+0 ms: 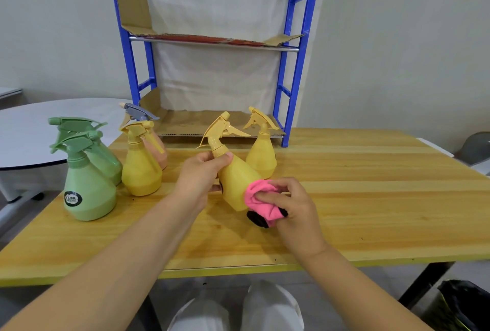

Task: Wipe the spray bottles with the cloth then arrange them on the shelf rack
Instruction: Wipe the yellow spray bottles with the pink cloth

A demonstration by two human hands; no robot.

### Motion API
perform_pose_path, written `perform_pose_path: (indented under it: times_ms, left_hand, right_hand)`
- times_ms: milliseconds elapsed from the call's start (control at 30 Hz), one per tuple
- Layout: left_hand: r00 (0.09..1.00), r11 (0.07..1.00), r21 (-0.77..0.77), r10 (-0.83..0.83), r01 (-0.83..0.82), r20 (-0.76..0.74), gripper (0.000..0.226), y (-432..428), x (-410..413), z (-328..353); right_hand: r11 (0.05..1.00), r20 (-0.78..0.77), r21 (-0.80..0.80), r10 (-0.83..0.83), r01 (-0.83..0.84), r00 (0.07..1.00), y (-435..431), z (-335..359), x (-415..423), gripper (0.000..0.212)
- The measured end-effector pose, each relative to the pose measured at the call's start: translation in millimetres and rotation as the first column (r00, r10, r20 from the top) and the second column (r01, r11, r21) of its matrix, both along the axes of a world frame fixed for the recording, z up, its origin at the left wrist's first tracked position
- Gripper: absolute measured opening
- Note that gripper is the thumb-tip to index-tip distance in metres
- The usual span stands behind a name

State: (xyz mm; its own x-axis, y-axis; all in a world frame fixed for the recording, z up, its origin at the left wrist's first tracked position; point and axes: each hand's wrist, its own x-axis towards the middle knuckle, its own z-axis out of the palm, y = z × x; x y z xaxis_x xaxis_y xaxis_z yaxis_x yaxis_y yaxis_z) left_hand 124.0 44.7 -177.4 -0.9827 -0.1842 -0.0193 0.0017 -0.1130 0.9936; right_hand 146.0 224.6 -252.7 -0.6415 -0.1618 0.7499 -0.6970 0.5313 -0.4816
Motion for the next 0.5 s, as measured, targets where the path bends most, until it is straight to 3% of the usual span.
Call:
perform_pose_path:
  times_ms: [133,333,433,500]
  left_hand:
    - [0.995,0.980,-0.179,0.074,-0.086,-0.071,0.019,-2,-2,-8]
    - [0.979,0.874,-0.446,0.146,-0.195,-0.142,0.038,0,0,-14]
    - [0.991,0.843,-0.524,0.069,-0.120,-0.116,0.046,1,-3,-18]
    - [0.999,0.875,-0.485,-0.017,-0.010,-0.050,0.050,-6,-5,-21]
  right_hand:
    - [0.989,0.143,0.108,-0.117,0.102,0.983,9,-3,-2,0.048]
    - [0.954,0.044,0.290,-0.099,0.082,0.994,7,-4,4,0.045]
    - [0.920,0.001,0.385,-0.077,0.071,0.997,3,-4,4,0.046]
    - [0.905,-0.009,0.419,-0.069,0.067,0.998,3,-5,3,0.043]
